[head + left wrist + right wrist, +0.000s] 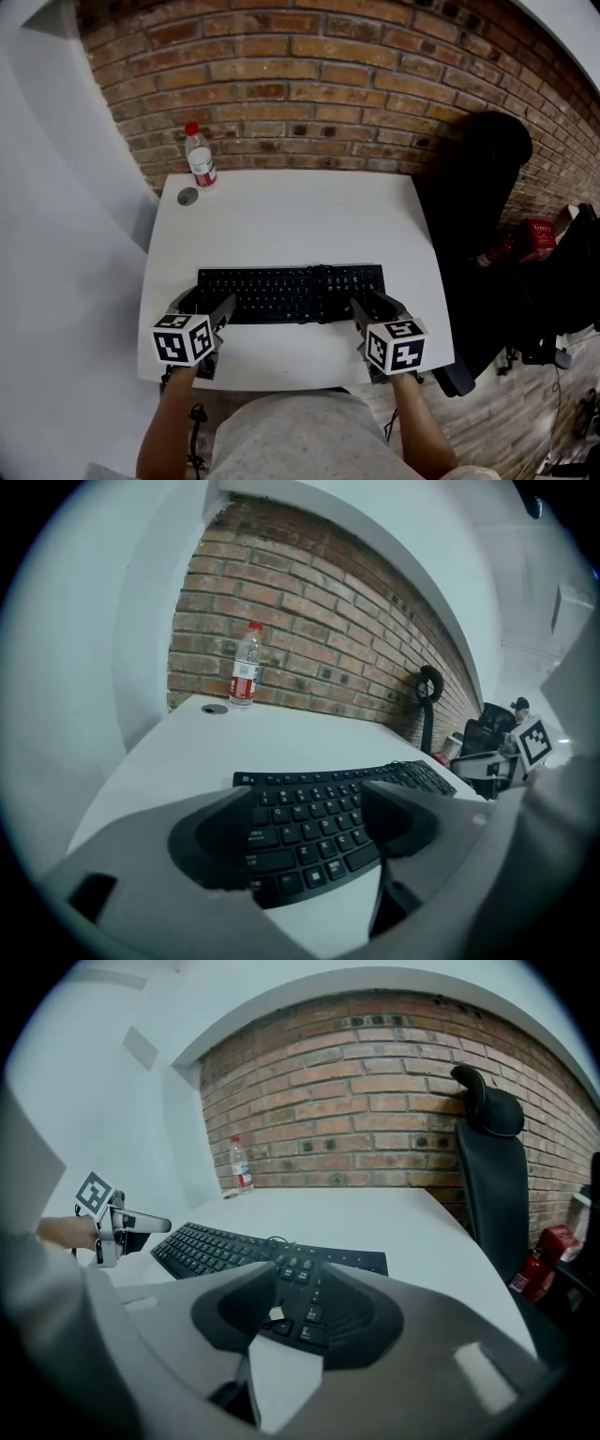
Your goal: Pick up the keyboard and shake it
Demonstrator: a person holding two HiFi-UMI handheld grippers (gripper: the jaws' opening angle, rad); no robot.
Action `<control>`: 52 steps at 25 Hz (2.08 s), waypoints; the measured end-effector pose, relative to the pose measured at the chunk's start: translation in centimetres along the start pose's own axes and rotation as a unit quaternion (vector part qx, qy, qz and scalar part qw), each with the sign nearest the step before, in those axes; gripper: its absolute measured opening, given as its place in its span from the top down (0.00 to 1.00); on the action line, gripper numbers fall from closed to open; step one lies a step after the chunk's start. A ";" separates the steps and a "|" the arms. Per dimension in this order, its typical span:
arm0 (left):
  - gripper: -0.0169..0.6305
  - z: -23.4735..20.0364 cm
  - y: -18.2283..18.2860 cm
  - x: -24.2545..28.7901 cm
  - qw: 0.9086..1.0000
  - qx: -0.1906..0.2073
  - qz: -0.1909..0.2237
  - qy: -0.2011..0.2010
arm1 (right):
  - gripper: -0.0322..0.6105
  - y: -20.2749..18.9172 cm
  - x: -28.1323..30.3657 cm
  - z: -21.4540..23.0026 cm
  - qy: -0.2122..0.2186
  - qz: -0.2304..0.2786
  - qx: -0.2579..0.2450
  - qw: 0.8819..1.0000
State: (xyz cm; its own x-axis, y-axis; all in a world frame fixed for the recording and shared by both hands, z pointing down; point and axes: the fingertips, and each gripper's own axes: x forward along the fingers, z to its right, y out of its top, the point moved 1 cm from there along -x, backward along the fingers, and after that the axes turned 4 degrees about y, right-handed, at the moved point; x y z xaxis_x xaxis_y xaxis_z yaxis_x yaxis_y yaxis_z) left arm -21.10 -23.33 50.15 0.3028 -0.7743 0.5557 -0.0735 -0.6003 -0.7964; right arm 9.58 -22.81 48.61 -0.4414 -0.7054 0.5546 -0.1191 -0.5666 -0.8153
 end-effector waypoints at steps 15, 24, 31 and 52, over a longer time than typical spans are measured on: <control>0.22 -3.3 -0.6 3.5 0.997 -0.035 -0.065 0.009 | 0.43 -0.9 3.4 7.0 -0.009 -0.053 0.058 0.997; 0.21 -3.4 -1.1 5.0 0.995 -0.033 -0.097 0.014 | 0.29 -2.1 5.3 7.6 0.023 -0.088 0.104 0.990; 0.21 -2.9 -1.2 5.7 0.992 -0.020 -0.120 0.018 | 0.29 -2.0 5.9 7.7 0.026 -0.101 0.116 0.988; 0.31 -2.9 -1.1 5.6 0.989 -0.054 -0.136 0.034 | 0.38 -1.5 6.1 7.5 0.037 -0.131 0.147 0.980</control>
State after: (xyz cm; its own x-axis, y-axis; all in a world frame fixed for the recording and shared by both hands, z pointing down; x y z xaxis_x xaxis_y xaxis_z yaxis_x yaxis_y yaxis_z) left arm -22.12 -27.57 54.83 0.2617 -0.5900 0.7638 -0.0998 -0.8037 -0.5866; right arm 13.74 -29.47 54.49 -0.4945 -0.4933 0.7157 0.0200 -0.8296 -0.5580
